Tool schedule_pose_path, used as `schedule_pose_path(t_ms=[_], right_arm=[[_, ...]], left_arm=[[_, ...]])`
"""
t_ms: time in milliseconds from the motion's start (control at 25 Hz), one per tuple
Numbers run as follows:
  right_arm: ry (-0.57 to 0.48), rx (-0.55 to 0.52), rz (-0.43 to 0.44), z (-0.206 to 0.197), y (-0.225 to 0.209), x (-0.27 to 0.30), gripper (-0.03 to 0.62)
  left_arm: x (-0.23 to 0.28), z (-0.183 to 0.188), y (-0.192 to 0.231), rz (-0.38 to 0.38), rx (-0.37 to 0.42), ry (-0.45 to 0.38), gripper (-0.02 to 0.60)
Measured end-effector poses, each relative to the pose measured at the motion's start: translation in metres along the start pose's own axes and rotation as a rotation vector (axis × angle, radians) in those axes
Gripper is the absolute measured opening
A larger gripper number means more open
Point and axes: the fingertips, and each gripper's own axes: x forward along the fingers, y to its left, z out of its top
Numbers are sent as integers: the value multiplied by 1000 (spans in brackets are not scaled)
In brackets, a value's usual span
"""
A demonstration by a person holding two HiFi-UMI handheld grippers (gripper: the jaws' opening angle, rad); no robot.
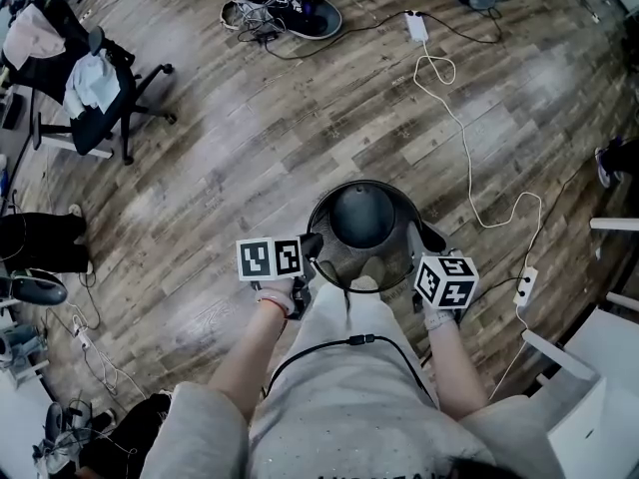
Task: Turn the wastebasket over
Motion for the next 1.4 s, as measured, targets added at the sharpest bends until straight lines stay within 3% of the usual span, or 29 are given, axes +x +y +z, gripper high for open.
schedule_pose_path(t_ms=[600,1400], right_arm=[[-24,-15,19,15,-9,-8,31],[-16,-49,36,26,-35,-6,28]], left_arm=[[-2,8,-20,-2,12,-17,55],[16,7,-39,-3,-30,-32,57]])
